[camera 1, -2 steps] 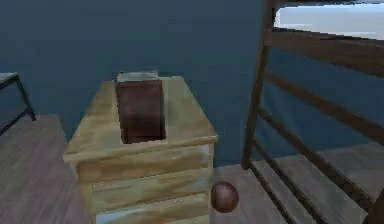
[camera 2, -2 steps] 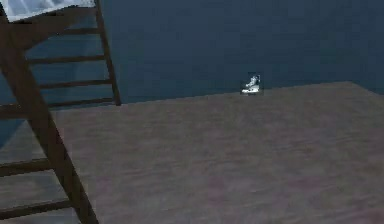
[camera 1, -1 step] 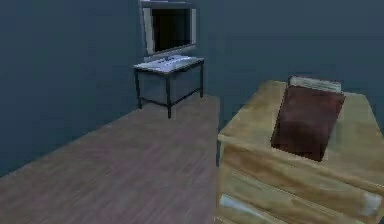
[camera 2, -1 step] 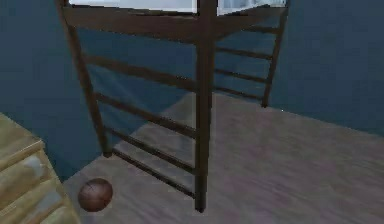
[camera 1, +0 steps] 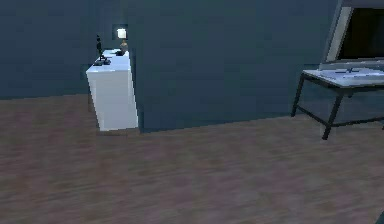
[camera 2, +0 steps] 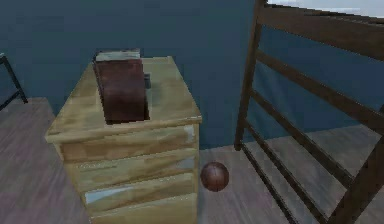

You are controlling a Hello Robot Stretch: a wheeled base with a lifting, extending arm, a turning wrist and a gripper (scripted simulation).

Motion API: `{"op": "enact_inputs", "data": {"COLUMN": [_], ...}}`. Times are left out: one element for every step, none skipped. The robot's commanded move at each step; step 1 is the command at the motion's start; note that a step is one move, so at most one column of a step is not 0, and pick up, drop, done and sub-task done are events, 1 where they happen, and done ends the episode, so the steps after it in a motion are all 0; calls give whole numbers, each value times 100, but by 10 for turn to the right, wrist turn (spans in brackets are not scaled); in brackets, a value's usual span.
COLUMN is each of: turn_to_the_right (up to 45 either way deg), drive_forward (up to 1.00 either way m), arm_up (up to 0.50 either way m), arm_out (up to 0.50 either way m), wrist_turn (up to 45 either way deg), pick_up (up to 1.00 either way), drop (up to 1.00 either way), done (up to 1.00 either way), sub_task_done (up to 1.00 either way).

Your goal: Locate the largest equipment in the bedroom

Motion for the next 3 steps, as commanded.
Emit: {"op": "enact_inputs", "data": {"turn_to_the_right": [0, 120, 0], "drive_forward": [15, 0, 70], "arm_up": [0, 0, 0], "arm_out": [0, 0, 0], "wrist_turn": [0, 0, 0], "pick_up": [0, 0, 0], "drop": [0, 0, 0], "done": [0, 0, 0], "sub_task_done": [0, 0, 0]}}
